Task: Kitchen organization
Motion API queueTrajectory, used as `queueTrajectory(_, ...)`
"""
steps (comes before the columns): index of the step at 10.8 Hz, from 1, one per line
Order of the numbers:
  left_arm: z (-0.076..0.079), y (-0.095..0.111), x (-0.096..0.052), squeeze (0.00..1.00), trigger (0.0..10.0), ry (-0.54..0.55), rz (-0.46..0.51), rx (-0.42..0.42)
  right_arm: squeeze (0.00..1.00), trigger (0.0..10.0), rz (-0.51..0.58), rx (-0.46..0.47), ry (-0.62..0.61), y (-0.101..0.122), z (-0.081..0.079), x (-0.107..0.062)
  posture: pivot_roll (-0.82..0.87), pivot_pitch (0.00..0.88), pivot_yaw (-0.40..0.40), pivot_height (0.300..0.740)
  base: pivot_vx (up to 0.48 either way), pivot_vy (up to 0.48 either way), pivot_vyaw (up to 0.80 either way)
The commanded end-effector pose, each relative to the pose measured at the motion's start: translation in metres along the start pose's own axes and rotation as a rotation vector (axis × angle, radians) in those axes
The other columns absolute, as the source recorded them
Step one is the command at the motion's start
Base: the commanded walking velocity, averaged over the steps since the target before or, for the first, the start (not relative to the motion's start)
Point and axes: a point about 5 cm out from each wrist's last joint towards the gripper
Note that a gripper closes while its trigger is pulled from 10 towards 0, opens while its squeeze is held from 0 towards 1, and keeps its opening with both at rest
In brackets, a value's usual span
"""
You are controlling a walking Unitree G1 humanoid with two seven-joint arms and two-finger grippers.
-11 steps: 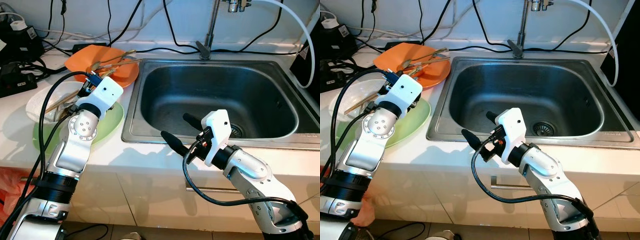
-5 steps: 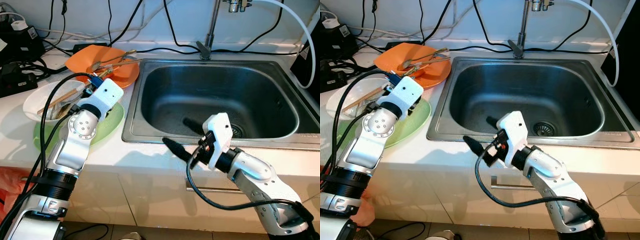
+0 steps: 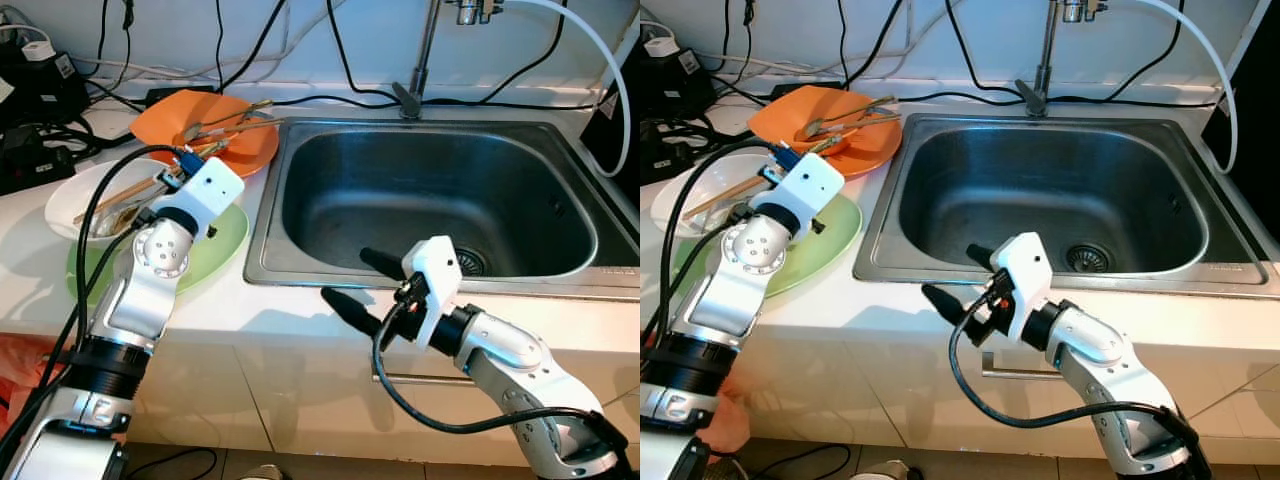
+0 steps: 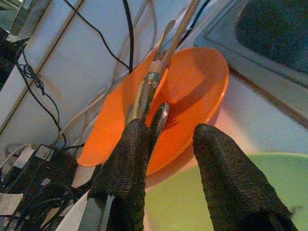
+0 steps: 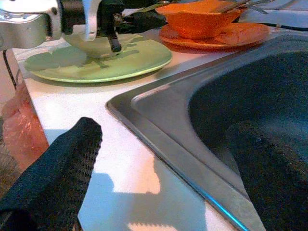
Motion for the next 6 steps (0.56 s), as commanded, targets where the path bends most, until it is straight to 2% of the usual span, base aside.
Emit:
queueTrajectory(1, -0.0049, -0.0003, 0.0028, 0.00, 10.0, 0.009, -0.013, 0.024, 0.00, 10.0, 0.006, -0.011, 0.023, 0.0041, -0.0036, -0.0007, 0.11, 0.029, 0.039, 0.740, 0.000, 0.000, 0.00)
queueTrajectory(2, -0.0064, 0.0003, 0.0040, 0.00, 10.0, 0.010, -0.014, 0.023, 0.00, 10.0, 0.007, -0.008, 0.025, 0.0039, -0.0044, -0.0006, 0.11, 0.031, 0.040, 0.740, 0.000, 0.000, 0.00)
queueTrajectory(3, -0.0078, -0.0005, 0.0054, 0.00, 3.6, 0.004, -0.021, 0.016, 0.00, 10.0, 0.009, -0.006, 0.026, 0.0036, -0.0051, -0.0007, 0.11, 0.033, 0.041, 0.740, 0.000, 0.000, 0.00)
queueTrajectory(4, -0.0081, -0.0007, 0.0056, 0.00, 1.3, 0.003, -0.022, 0.012, 0.00, 10.0, 0.009, -0.005, 0.026, 0.0033, -0.0053, -0.0008, 0.11, 0.034, 0.040, 0.740, 0.000, 0.000, 0.00)
queueTrajectory(5, -0.0077, -0.0020, 0.0068, 0.00, 0.0, -0.009, -0.028, -0.001, 0.00, 10.0, 0.009, -0.003, 0.025, 0.0026, -0.0058, -0.0007, 0.11, 0.035, 0.041, 0.740, 0.000, 0.000, 0.00)
queueTrajectory(6, -0.0074, -0.0023, 0.0070, 0.00, 0.0, -0.012, -0.028, -0.002, 0.00, 10.0, 0.009, -0.001, 0.025, 0.0025, -0.0059, -0.0007, 0.11, 0.036, 0.041, 0.740, 0.000, 0.000, 0.00)
Point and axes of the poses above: a point about 5 cm out from each wrist's last joint towards the gripper, its own x axis pointing out of the wrist towards the gripper, its own y axis along the axis of the wrist's last joint, z = x × y, and after that the axes turned 4 degrees about x, right-handed
